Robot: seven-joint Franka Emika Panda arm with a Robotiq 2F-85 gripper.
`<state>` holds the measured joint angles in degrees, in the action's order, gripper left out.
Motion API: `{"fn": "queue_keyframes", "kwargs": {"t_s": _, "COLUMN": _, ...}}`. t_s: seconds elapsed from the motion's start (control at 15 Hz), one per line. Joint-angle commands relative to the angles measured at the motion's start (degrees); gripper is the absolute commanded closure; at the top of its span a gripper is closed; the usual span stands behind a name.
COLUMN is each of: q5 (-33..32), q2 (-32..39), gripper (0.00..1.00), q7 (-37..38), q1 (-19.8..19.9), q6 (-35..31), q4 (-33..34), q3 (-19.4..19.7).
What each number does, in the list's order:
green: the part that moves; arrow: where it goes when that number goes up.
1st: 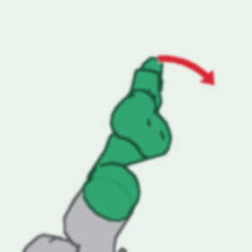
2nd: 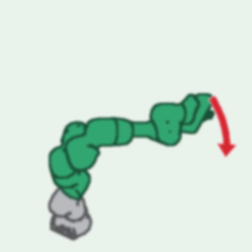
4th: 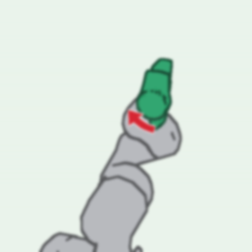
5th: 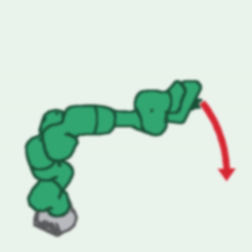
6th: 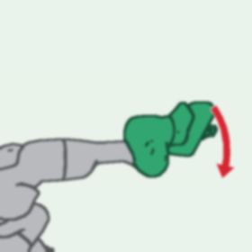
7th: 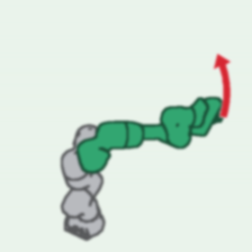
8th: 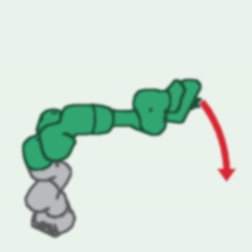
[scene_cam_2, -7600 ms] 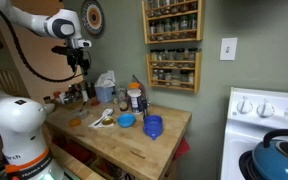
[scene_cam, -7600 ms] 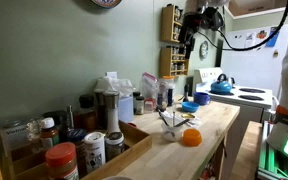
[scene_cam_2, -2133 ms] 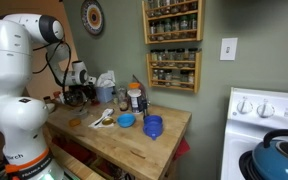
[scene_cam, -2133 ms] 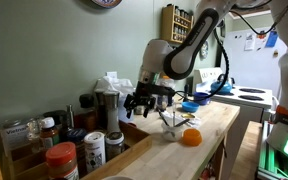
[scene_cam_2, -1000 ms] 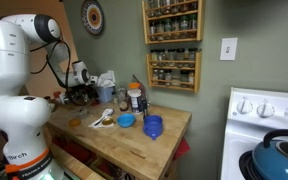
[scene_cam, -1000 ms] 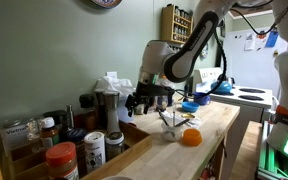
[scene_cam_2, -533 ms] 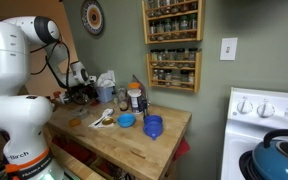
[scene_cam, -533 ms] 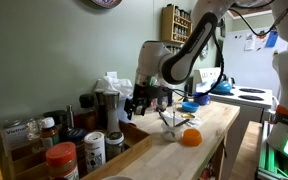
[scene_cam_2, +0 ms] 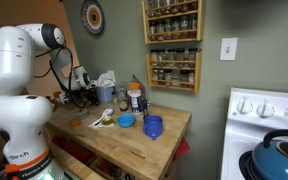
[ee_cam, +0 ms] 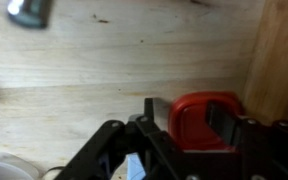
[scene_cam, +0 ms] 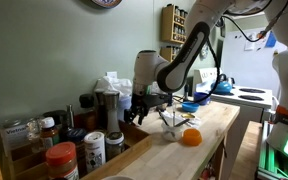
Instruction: Pick up the red lid and put it on the upside down clear container
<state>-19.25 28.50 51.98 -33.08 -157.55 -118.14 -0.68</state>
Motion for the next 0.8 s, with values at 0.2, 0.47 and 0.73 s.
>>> {"fn": "queue_keyframes", "kwargs": {"t_s": 0.2, "q5": 0.2, "q2": 2.5, "gripper": 0.90, "q7": 1.0, "q1": -1.8, "q6": 0.8, "q4": 3.8, "q3": 1.9}}
{"fn": "queue_keyframes", "kwargs": {"t_s": 0.47, "q5": 0.3, "q2": 2.6, "gripper": 1.00, "q7": 0.7, "q1": -1.7, "q6": 2.1, "q4": 4.0, "q3": 2.3}}
{"fn": "queue_keyframes", "kwargs": {"t_s": 0.73, "q5": 0.9, "q2": -0.3, "gripper": 1.00, "q7": -1.9, "q1": -0.7, "q6": 6.5, "q4": 1.9, "q3": 0.8}}
